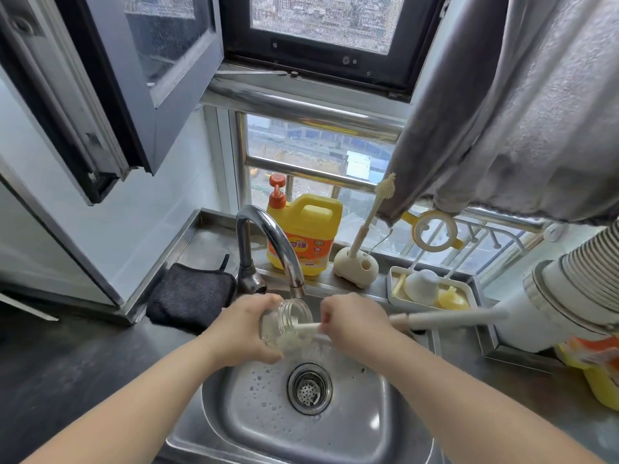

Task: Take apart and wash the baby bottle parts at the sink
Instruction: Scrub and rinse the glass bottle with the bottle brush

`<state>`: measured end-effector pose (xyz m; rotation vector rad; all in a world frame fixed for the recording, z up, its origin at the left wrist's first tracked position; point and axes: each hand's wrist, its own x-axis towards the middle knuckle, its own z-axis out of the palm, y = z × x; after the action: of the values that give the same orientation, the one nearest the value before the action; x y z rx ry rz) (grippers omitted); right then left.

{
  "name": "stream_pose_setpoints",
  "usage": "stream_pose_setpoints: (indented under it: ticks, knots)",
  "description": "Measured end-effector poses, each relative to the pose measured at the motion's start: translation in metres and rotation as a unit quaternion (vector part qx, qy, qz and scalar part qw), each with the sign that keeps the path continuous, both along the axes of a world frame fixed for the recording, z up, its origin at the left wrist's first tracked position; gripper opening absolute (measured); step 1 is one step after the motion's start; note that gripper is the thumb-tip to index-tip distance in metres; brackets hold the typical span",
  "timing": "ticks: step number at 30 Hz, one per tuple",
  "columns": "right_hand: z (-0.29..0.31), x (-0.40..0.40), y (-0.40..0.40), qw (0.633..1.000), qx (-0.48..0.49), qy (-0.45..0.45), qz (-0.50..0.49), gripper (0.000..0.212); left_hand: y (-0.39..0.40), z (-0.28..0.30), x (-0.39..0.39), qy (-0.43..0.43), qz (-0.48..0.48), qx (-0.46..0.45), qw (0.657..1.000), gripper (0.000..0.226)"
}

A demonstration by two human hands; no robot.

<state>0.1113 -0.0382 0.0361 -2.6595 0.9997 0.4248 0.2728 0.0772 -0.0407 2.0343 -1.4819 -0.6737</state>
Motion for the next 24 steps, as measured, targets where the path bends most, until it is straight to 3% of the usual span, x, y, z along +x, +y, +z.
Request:
stream_pose_setpoints:
  ticks: [3, 6, 9, 12, 18, 21, 24]
  knots:
    - [0.008, 0.003, -0.001, 0.988, -0.109, -0.036, 0.104, 0.006, -0.003, 0.005, 0.005, 0.139, -0.008, 0.061, 0.988, 0.079]
    - [0.005, -0.001, 0.001, 0.996, -0.017, -0.083, 0.034, 0.011, -0.003, 0.005, 0.01, 0.137, -0.013, 0.079, 0.987, 0.08]
    - [-0.011, -0.004, 0.005, 0.984, 0.109, -0.132, -0.056, 0.015, 0.0, 0.002, 0.007, 0.055, -0.036, 0.052, 0.996, 0.069]
    - [-0.024, -0.006, 0.006, 0.967, 0.177, -0.147, -0.109, 0.016, 0.001, -0.002, 0.004, -0.067, -0.044, 0.008, 0.997, 0.074]
    - [-0.029, -0.017, 0.007, 0.92, 0.266, -0.194, -0.212, 0.022, -0.003, 0.003, 0.007, -0.308, -0.07, -0.128, 0.94, 0.08]
    - [-0.026, -0.02, 0.008, 0.894, 0.31, -0.207, -0.249, 0.023, -0.005, 0.004, 0.002, -0.345, -0.094, -0.149, 0.922, 0.069]
    - [-0.023, -0.018, 0.008, 0.878, 0.331, -0.212, -0.272, 0.024, -0.01, -0.005, -0.005, -0.376, -0.09, -0.144, 0.911, 0.073]
